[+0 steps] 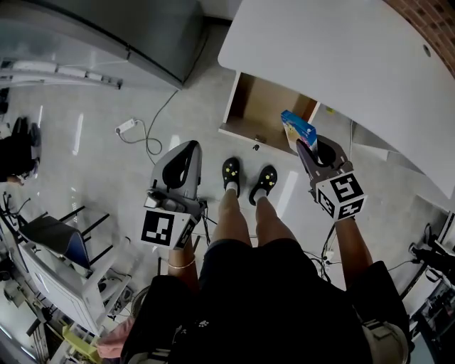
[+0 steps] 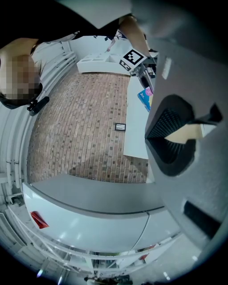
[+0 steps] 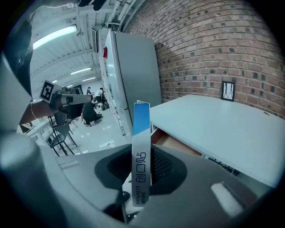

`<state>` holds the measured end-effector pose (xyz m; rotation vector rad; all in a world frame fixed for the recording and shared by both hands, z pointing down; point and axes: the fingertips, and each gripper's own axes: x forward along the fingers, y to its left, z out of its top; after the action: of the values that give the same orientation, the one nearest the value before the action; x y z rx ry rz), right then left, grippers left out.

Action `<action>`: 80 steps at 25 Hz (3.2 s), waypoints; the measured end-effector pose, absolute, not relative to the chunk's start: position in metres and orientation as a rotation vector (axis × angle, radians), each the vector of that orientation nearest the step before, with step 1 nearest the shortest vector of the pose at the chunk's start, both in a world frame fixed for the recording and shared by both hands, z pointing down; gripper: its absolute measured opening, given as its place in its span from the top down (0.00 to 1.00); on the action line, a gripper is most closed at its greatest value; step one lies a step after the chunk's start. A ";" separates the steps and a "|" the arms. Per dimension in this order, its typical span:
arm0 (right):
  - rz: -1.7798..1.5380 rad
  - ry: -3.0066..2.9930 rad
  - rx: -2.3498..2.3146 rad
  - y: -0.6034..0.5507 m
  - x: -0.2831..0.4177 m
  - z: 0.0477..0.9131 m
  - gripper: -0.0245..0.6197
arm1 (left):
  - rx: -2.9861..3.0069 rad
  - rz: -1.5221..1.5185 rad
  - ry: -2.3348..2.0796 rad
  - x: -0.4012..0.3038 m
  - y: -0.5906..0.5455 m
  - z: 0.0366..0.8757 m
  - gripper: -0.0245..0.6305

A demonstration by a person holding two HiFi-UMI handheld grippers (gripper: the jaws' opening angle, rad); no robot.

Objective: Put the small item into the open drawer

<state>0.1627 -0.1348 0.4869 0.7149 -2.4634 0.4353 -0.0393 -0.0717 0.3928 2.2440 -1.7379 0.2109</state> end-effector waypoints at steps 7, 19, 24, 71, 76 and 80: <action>0.429 -2.433 0.668 -0.137 0.148 0.513 0.83 | 2.217 0.207 -1.733 -0.050 -0.071 0.412 0.96; 0.398 -2.384 0.587 -0.143 0.124 0.553 0.83 | 2.179 0.174 -1.719 -0.061 -0.074 0.443 0.96; 0.397 -2.356 0.564 -0.145 0.119 0.570 0.83 | 2.181 0.192 -1.718 -0.066 -0.078 0.450 0.96; 0.239 -2.067 0.301 -0.159 0.100 0.720 0.83 | 2.153 0.181 -1.674 -0.084 -0.121 0.517 0.96; 0.223 -2.023 0.255 -0.164 0.091 0.739 0.83 | 2.136 0.188 -1.675 -0.095 -0.128 0.525 0.96; 0.214 -1.991 0.215 -0.168 0.082 0.756 0.83 | 2.117 0.196 -1.681 -0.107 -0.134 0.533 0.96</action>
<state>0.0816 -0.1677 0.7557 0.2150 -1.9905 0.2143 -0.1070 -0.1338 0.5332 2.1171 -1.6811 0.1963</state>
